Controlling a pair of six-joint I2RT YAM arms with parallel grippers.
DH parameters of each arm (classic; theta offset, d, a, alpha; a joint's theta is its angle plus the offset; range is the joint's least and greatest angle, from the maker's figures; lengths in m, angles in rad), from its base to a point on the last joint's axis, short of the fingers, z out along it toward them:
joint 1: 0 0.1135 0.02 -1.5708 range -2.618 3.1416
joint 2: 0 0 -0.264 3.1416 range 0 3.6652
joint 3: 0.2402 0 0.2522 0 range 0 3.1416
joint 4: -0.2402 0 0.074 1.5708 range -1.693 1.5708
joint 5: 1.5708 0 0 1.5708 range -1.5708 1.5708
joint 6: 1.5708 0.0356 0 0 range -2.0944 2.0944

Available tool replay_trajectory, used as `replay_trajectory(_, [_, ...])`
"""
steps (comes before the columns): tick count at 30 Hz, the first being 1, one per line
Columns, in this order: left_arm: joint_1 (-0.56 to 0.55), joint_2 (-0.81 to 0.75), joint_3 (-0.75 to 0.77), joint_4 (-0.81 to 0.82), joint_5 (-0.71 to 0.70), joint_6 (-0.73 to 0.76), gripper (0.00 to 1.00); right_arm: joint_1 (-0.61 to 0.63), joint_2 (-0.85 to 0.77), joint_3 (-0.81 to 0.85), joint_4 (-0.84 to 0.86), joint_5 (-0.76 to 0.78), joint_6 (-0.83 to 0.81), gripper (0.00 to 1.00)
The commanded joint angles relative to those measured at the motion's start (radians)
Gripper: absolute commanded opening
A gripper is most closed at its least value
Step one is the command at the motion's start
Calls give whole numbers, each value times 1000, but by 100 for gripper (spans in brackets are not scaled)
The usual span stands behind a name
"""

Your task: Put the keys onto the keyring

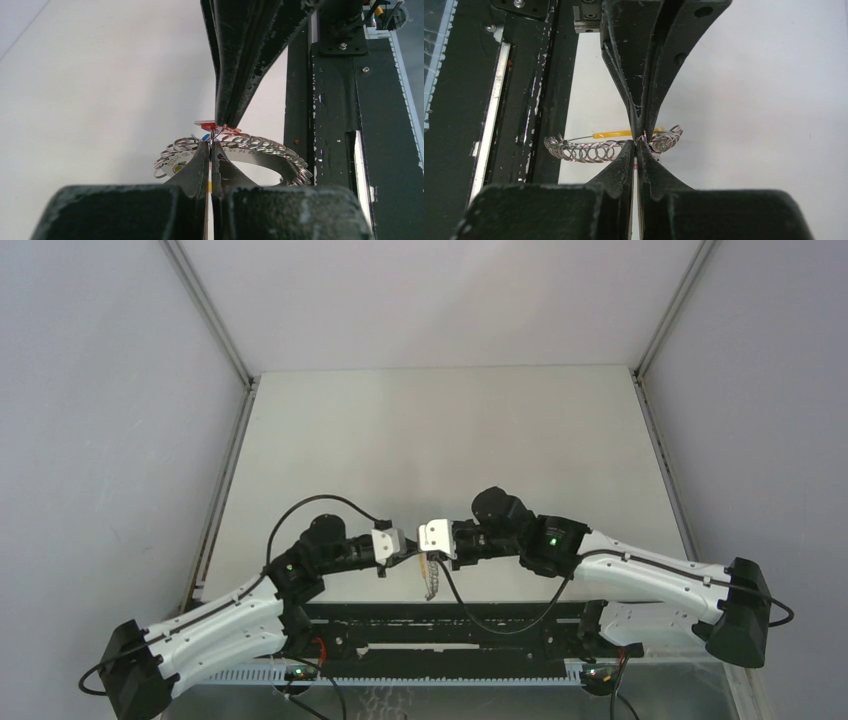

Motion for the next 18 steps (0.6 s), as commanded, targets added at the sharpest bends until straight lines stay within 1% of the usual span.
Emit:
replay_trajectory(1, [22, -26, 47, 90, 3, -46, 0, 18, 17, 7, 4, 26, -29, 0])
replay_trajectory(10, [49, -63, 15, 169, 57, -94, 0, 12, 43, 7, -34, 40, -30, 0])
replay_trajectory(14, [49, -77, -3, 211, 84, -110, 0, 1, 55, 7, -24, 23, -30, 0])
replay_trajectory(18, [51, -82, -28, 259, 75, -127, 0, -4, 45, 7, -5, -8, -7, 0])
